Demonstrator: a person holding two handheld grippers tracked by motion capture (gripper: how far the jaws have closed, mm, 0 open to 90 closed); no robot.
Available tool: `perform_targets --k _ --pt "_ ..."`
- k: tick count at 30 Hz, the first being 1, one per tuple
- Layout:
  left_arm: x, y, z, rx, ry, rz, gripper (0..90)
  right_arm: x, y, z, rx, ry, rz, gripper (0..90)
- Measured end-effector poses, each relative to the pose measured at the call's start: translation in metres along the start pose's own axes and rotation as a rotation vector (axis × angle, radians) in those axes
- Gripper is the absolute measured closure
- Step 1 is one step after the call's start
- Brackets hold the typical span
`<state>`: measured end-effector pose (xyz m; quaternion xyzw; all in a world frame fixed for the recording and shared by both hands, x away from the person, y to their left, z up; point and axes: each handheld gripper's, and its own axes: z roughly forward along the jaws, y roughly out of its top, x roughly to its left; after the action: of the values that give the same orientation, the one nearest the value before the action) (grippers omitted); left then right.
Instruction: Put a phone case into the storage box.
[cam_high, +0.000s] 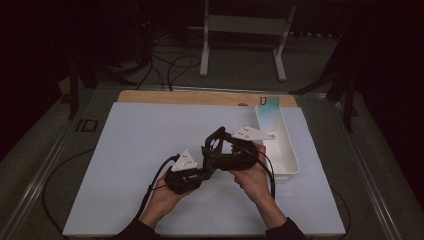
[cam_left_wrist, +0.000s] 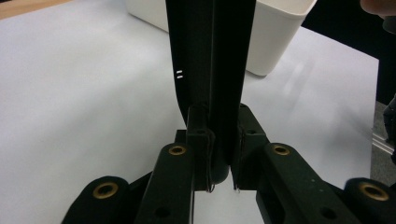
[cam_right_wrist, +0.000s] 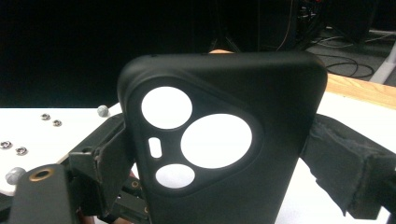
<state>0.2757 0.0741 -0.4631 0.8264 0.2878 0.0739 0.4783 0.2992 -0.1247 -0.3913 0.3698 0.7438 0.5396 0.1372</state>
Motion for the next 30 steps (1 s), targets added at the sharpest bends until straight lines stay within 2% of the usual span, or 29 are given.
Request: perform_targets --k 2,8,12,15,18,19,22,26,30 --pt "0.001 0.0 0.0 -0.002 -0.005 -0.002 79.1 0.0 0.0 0.0 0.0 0.002 0.001 13.5" --pt "0.005 0.001 -0.001 0.019 -0.016 -0.034 58.7 -0.001 -0.003 0.002 0.009 0.016 -0.003 13.6" --pt "0.006 0.001 -0.004 0.005 -0.011 -0.036 47.6 -0.003 -0.004 0.002 0.007 0.009 0.003 13.6" --pt "0.006 0.0 -0.009 -0.03 0.007 -0.031 34.4 -0.005 -0.004 0.001 0.004 0.009 0.009 13.6" --pt "0.007 -0.001 -0.014 -0.062 0.052 -0.03 21.1 -0.006 -0.004 0.0 0.003 0.003 0.01 13.6" --pt "0.007 -0.002 -0.016 -0.066 0.053 -0.033 16.5 -0.006 -0.004 -0.001 0.003 0.005 0.013 13.6" --pt "0.012 -0.003 -0.022 -0.085 0.07 -0.057 10.6 -0.006 -0.004 -0.001 0.003 0.001 0.008 13.6" --pt "0.017 -0.006 -0.028 -0.092 0.091 -0.061 1.7 -0.007 -0.003 -0.001 0.0 -0.002 0.009 13.6" --pt "0.019 -0.01 -0.034 -0.12 0.167 -0.043 0.1 -0.007 -0.004 0.0 0.002 -0.004 0.006 13.6"
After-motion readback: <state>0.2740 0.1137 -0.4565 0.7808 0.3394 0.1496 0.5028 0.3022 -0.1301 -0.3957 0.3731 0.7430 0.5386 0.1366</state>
